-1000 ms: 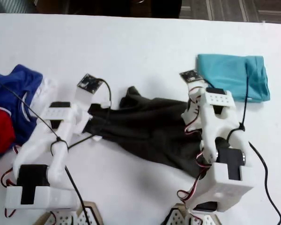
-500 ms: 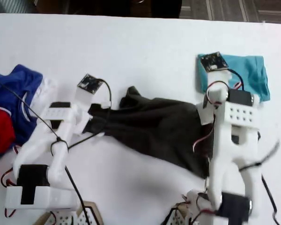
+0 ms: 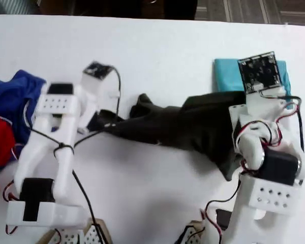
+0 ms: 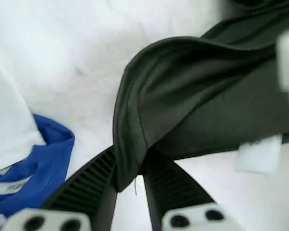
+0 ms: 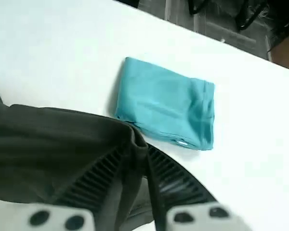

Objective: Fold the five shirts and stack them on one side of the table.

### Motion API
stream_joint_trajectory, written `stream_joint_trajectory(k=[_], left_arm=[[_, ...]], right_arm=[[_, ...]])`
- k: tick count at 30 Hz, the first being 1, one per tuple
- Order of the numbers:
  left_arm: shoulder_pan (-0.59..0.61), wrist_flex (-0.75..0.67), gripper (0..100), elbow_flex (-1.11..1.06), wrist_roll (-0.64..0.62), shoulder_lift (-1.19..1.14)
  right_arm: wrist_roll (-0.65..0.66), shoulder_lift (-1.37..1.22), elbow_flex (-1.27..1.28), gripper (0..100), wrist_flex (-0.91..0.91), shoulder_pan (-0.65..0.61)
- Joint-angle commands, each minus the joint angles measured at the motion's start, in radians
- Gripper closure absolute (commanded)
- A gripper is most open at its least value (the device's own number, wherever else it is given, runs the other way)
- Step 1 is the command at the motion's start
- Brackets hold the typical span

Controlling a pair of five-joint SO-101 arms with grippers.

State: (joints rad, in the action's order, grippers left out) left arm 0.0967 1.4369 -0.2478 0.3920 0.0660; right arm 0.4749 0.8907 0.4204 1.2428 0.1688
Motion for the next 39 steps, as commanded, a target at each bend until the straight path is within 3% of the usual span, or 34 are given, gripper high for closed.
stream_joint_trajectory(k=[1,4,10,18,24,26,31,39], left_arm=[[-0.083,0.212,97,0.185,0.0,0.008],[-0.161,0.278,95,0.219,0.043,0.008],[-0.184,0.203,71,0.153,0.129,0.006],[-0.167,0.218,74,0.148,0.313,0.008],[-0.295,0.252,74,0.033,0.511,0.008],[-0.345,0.186,74,-0.047,0.509,0.008],[-0.42,-0.021,74,-0.216,0.373,0.008],[-0.427,-0.189,74,-0.352,0.31,0.008]], right_arm=[[0.008,0.042,0.023,97.9,-0.022,0.035],[0.009,0.042,0.077,97.9,-0.028,0.051],[0.117,0.042,0.167,97.9,-0.116,0.12],[0.163,0.042,0.181,97.9,-0.136,0.223],[0.163,0.042,0.183,97.9,-0.131,0.222],[0.163,0.042,0.183,97.9,-0.131,0.223],[0.163,0.042,0.183,97.9,-0.131,0.223],[0.163,0.042,0.183,97.9,-0.131,0.219]])
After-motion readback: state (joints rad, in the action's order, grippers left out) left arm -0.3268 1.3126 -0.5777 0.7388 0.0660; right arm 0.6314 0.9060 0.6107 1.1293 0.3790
